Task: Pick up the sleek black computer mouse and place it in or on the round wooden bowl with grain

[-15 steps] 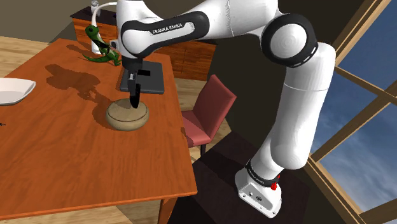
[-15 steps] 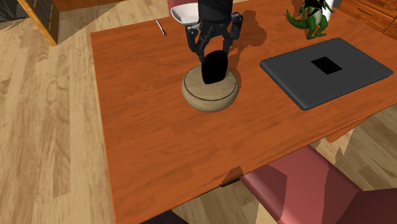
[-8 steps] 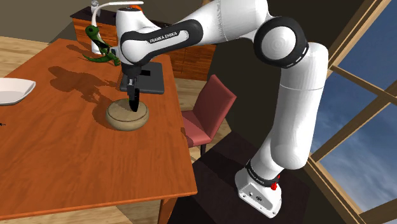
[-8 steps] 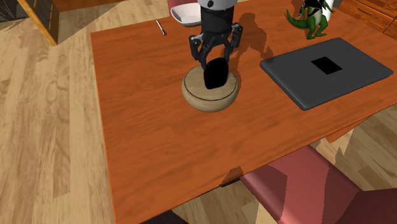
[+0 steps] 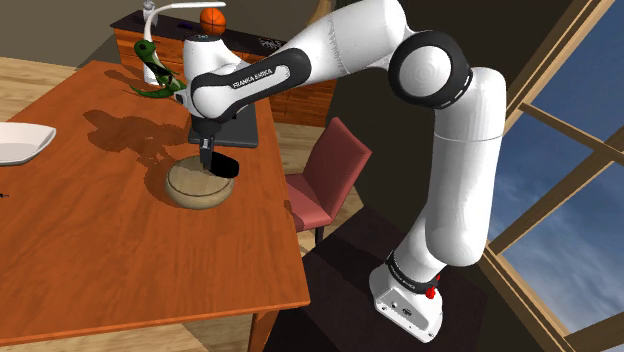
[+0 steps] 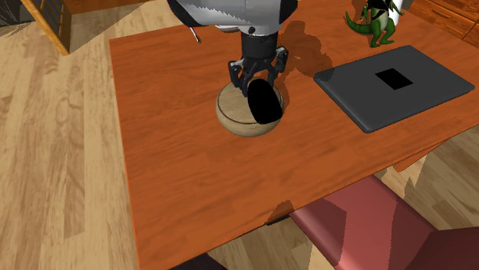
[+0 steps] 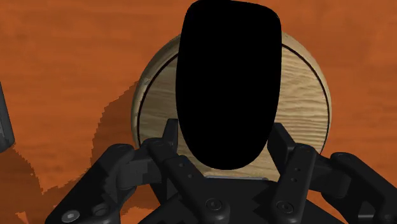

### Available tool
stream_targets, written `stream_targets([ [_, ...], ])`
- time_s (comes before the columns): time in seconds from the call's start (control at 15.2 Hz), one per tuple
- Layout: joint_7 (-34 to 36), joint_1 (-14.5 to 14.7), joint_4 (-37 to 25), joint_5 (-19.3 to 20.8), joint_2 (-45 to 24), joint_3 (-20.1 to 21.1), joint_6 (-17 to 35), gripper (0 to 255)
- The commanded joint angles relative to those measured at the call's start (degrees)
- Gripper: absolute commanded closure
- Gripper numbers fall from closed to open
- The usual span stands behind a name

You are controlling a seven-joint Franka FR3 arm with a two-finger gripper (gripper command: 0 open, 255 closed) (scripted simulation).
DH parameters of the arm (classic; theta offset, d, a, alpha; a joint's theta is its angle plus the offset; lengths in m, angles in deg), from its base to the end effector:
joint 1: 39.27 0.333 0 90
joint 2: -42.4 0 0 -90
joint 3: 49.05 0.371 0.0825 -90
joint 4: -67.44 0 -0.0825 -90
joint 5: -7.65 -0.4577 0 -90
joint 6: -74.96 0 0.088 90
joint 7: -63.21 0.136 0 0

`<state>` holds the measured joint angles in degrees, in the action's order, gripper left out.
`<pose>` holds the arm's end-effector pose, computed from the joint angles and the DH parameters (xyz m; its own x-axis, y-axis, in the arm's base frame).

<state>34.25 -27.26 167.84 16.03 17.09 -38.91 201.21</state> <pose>0.6948 0.2629 0.3022 0.5734 0.8192 -0.0066 0.8185 -0.5726 0.0467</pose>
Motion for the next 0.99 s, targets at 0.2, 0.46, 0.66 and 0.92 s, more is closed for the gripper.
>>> stream_targets([
  [0.2,0.1,0.0,0.5,0.3,-0.9,-0.2,1.4,255],
  [0.46,0.1,0.0,0.5,0.3,-0.9,-0.2,1.4,255],
  [0.66,0.1,0.0,0.5,0.2,-0.9,-0.2,1.4,0],
  [0.92,-0.1,0.0,0.0,0.0,0.1,0.0,-0.1,0],
])
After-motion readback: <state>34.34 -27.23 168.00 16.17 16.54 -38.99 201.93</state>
